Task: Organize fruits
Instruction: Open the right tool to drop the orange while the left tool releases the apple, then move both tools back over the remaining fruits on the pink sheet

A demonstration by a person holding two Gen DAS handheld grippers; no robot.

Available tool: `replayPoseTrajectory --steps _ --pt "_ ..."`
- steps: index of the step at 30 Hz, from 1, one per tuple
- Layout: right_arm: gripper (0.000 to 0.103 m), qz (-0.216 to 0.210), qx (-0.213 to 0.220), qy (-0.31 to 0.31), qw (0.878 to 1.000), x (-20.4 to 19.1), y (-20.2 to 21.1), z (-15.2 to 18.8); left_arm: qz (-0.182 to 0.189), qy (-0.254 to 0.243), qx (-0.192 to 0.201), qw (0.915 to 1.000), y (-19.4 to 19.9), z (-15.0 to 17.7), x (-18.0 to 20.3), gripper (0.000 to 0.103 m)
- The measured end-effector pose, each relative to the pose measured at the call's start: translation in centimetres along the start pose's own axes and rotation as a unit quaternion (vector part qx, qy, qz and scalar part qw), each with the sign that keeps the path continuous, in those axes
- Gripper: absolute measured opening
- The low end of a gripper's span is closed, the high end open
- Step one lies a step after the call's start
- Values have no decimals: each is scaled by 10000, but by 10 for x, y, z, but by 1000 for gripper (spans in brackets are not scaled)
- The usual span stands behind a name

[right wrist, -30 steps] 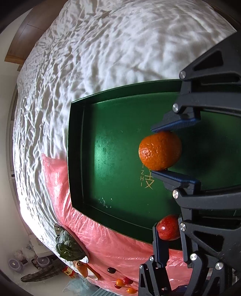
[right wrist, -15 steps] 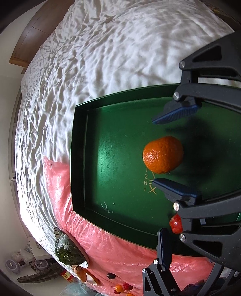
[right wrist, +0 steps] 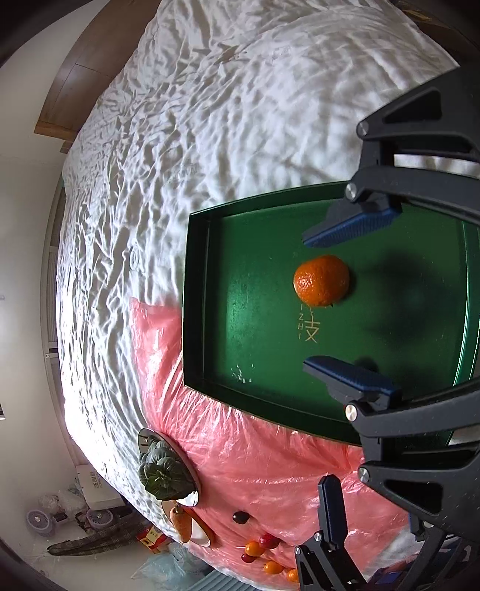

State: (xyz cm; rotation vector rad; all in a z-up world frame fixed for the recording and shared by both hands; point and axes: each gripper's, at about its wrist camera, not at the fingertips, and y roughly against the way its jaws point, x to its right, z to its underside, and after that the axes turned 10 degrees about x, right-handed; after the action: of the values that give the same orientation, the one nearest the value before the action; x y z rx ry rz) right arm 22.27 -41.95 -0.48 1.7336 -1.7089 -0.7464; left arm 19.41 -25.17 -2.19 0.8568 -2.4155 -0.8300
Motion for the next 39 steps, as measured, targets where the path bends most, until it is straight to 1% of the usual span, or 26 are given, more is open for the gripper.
replayPoseTrajectory --steps 3,6,7,8,10,18,22,28,34,36,39 --pt "91 -152 15 25 9999 -16 10 0 -81 102 -35 9999 17 7 -10 50" --pt "91 -346 21 101 9993 -36 18 0 -259 249 -55 9993 34 15 -21 50" --pt "91 -422 20 127 9990 -43 20 0 -323 297 -62 9990 39 18 -25 51" --pt "91 -489 15 157 9987 -50 22 0 -392 340 -58 9986 44 21 -28 55" --pt "91 -629 11 206 9978 -63 24 0 -520 419 -44 9978 53 27 -36 55" --pt "91 -1233 -1 414 9915 -119 22 -5 -879 738 56 9934 85 47 -69 56" --pt "91 -1511 -55 599 9867 -149 17 -6 -983 936 4 9907 97 59 -85 56" --pt "91 -1909 -180 860 9777 -192 5 -4 -1215 1208 -127 9851 109 81 -103 56" --pt "90 -2338 -192 1126 9656 -239 -8 -6 -1455 1583 -131 9765 125 101 -123 55" --pt "87 -2467 -186 1186 9616 -253 -13 -7 -1533 1693 -125 9735 130 106 -132 55" --pt "84 -2602 -176 1237 9574 -271 -21 -9 -1638 1854 -86 9689 136 112 -145 55"
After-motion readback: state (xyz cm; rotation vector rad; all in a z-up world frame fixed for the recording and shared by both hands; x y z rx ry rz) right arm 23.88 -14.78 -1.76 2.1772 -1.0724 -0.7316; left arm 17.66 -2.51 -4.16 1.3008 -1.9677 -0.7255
